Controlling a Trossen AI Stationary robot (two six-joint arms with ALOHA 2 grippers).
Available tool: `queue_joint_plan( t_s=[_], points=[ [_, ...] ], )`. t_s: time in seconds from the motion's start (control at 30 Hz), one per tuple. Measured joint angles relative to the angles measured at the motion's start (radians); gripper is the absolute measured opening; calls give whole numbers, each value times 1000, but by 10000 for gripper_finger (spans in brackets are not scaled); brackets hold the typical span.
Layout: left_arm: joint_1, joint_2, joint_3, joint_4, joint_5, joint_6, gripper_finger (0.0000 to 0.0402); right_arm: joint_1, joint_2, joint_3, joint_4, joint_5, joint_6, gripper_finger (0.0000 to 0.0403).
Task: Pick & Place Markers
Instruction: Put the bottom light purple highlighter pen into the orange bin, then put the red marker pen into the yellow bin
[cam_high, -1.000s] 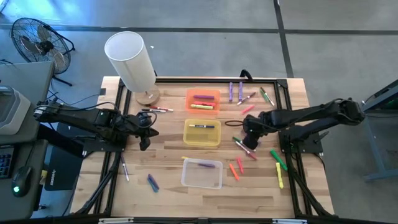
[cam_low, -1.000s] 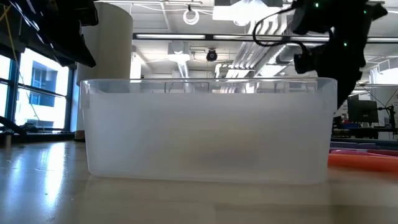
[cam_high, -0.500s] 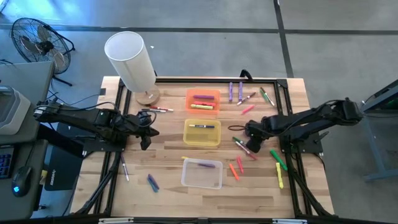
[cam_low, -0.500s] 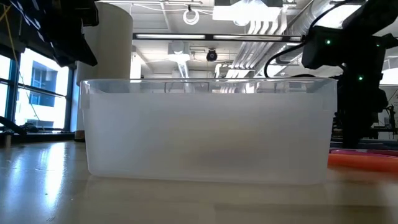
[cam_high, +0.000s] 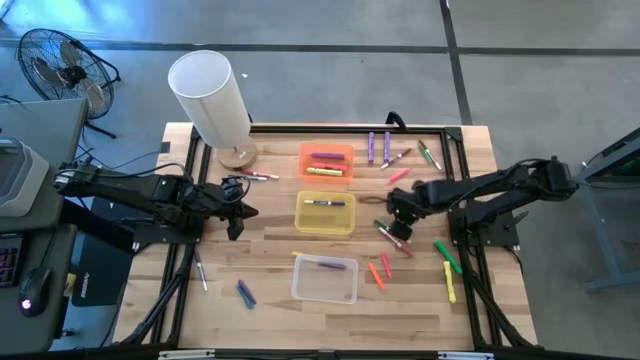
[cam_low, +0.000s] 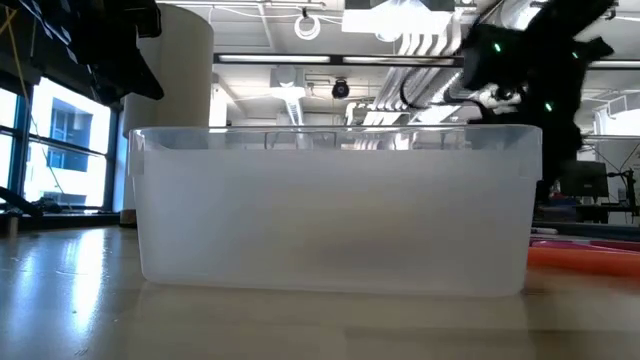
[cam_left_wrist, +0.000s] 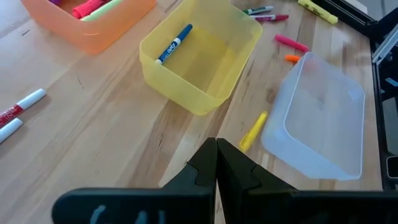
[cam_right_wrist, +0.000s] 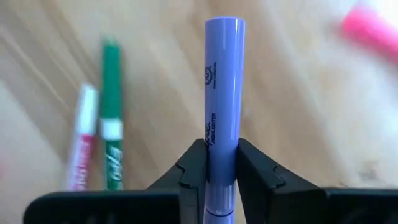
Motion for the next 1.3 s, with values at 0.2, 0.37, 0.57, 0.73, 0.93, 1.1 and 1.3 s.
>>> queue_joint_plan(
  t_s=[0.2,0.37,0.57,0.73,0.93,1.1,1.3],
  points=[
    [0,0,0,-1,0,1,0,-82,10,317,-112,78,-180,54],
    [0,0,0,-2,-1,1,0,-162,139,625,-116,136,-384,54],
    [0,0,0,-2,-2,1,0,-233,443,949,-125,98,-523,54],
    [0,0,0,-2,-31,24,1,-271,680,1125,-130,30,-516,54],
    [0,0,0,-8,-113,35,34,-297,830,1231,-203,37,-494,107],
    [0,0,0,-8,-174,55,91,-308,837,1225,-221,10,-456,142],
    [1,0,0,-10,-226,81,118,-311,763,1223,-326,-12,-388,134]
  ],
)
